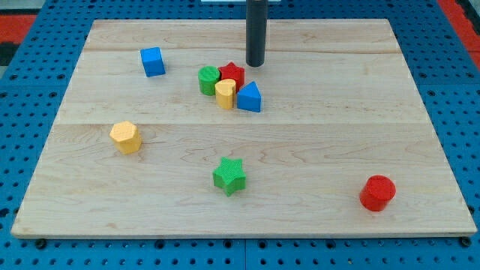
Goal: Slightly touch the blue cube with your arm
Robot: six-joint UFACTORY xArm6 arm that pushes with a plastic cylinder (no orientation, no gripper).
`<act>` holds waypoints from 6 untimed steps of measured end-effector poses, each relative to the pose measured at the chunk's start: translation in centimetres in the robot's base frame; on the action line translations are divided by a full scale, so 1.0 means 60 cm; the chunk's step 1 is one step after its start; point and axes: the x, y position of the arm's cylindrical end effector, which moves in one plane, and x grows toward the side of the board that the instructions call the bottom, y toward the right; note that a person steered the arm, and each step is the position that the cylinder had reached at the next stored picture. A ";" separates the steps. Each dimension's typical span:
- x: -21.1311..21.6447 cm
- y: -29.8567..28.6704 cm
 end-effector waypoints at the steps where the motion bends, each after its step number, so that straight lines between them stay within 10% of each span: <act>1: -0.035 -0.123; 3: 0.021 -0.256; 6: 0.099 -0.141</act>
